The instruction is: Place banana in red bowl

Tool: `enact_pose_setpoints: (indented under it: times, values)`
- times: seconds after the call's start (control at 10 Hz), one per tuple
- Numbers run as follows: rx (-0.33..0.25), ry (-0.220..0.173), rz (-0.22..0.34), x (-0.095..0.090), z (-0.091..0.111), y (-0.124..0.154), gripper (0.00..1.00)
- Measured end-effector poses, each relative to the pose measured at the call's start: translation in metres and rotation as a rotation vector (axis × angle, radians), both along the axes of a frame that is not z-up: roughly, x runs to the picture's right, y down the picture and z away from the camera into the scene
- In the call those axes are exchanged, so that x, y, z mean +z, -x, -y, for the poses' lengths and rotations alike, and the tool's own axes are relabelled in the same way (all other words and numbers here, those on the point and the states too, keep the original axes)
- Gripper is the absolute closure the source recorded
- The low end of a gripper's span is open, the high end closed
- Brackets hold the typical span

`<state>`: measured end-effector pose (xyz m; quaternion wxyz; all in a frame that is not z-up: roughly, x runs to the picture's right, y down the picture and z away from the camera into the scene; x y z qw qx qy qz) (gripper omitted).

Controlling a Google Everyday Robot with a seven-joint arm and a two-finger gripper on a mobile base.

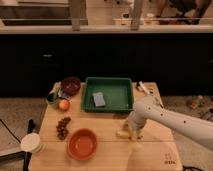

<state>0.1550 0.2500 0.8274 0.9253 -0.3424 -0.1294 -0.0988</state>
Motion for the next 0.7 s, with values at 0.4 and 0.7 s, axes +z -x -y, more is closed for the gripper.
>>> enact_pose_setpoints:
  times: [0.4, 0.7]
  values:
    - [-0.007, 0.001, -0.001, -0.003, 0.002, -0.001, 0.99]
    - [0.004, -0.003, -0.007, -0.009, 0.009, -0.010, 1.00]
